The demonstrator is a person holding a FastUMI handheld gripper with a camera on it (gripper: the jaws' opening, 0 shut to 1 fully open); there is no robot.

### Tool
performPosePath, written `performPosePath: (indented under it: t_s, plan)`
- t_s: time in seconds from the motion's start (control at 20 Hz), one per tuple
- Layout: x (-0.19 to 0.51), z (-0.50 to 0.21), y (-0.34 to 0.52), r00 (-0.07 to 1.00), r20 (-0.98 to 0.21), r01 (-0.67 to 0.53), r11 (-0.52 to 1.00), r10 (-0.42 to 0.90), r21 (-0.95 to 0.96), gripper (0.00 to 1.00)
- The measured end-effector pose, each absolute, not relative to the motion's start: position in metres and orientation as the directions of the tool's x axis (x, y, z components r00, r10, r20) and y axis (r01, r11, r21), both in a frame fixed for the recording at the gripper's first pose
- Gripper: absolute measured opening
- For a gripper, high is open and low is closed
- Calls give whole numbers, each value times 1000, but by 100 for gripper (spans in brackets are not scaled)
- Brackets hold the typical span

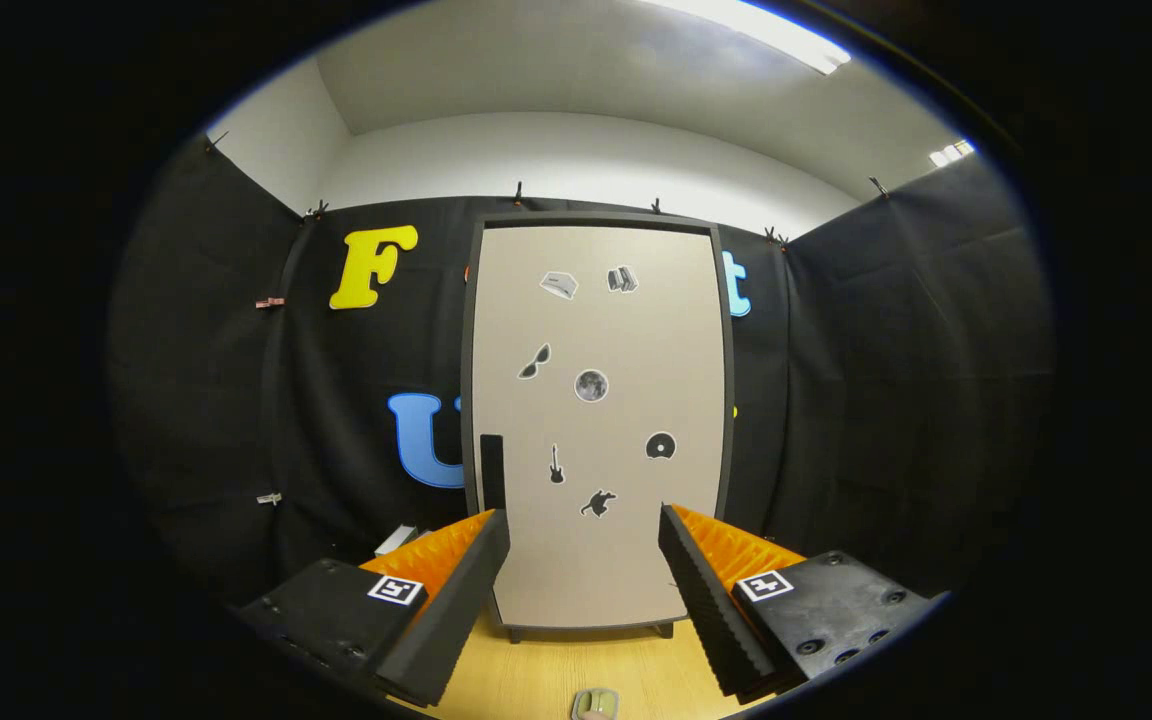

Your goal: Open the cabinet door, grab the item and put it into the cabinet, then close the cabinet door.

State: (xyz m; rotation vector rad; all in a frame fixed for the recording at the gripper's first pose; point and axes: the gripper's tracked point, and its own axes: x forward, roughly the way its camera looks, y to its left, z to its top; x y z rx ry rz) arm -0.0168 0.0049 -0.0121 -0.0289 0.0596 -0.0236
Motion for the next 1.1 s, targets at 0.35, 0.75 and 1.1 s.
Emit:
performPosePath:
  t_s: [0.35, 0.75, 1.1]
  plan:
    - [-14, -15, 38, 998, -62, 0, 1000, -2, -30, 98]
    - [25, -22, 76, 997, -53, -63, 997, 60, -47, 98]
    - [95, -49, 100, 990, -58, -127, 992, 126, -12, 98]
